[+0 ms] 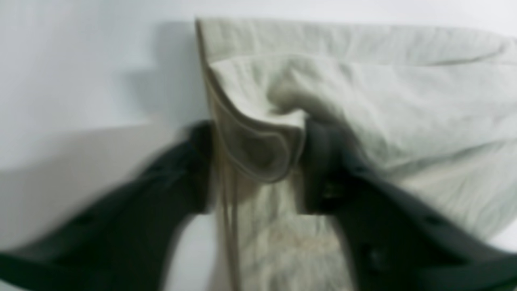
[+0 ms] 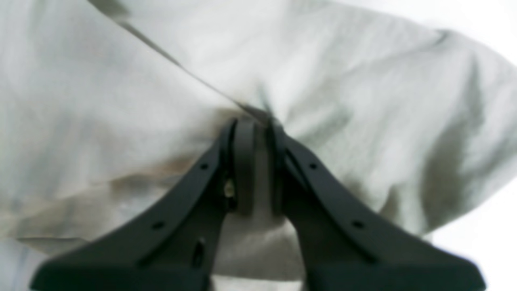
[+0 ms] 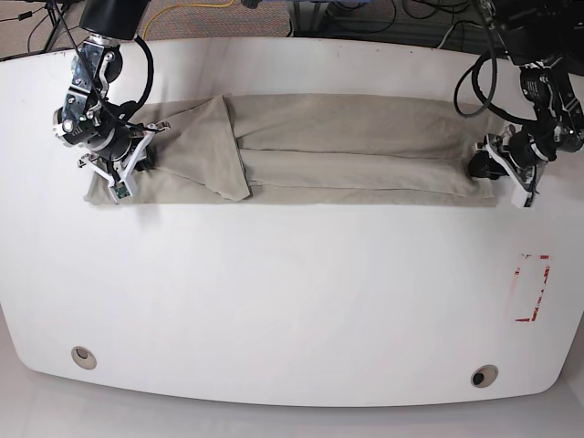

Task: Layout the t-shirt on the table in an organized manner, then fold the t-shirt properly
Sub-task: 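Grasp the shirt end with the left gripper and drag it toward the right gripper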

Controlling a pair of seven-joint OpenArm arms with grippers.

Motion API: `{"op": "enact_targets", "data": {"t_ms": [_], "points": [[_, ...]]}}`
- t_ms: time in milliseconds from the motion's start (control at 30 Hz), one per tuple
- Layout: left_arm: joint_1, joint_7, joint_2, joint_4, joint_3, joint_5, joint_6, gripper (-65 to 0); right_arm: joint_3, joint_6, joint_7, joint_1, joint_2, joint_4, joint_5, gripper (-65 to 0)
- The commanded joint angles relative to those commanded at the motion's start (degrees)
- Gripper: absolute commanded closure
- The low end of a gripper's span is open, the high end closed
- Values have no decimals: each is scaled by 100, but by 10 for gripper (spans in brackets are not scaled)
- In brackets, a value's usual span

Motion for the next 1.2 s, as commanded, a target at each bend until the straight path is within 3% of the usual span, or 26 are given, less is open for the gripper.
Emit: {"op": "enact_targets", "data": {"t_ms": [33,233,567,867,1100,1200], "points": [[9,0,9,62,0,0,0,0,0,0,0,0,0,0,0,-52],[35,167,18,571,0,26,0,-6,0,0,-18,9,0,88,9,-52],[246,1143,97,2479,0,-18,0,-7,9,0,-26,0,-9,193,9,-52],[-114,2066,774,3147,105,-598,0,-8,0,0,-26,18,-9,193,9,-52],[-325,2070,1442,3138,695,-527,0,-8,9,0,-26,26,-176,193,0,-52],[-422,2070,1723,3130,888,-457,136,-8,0,0,-26,26,-185,193,0,-52]]}}
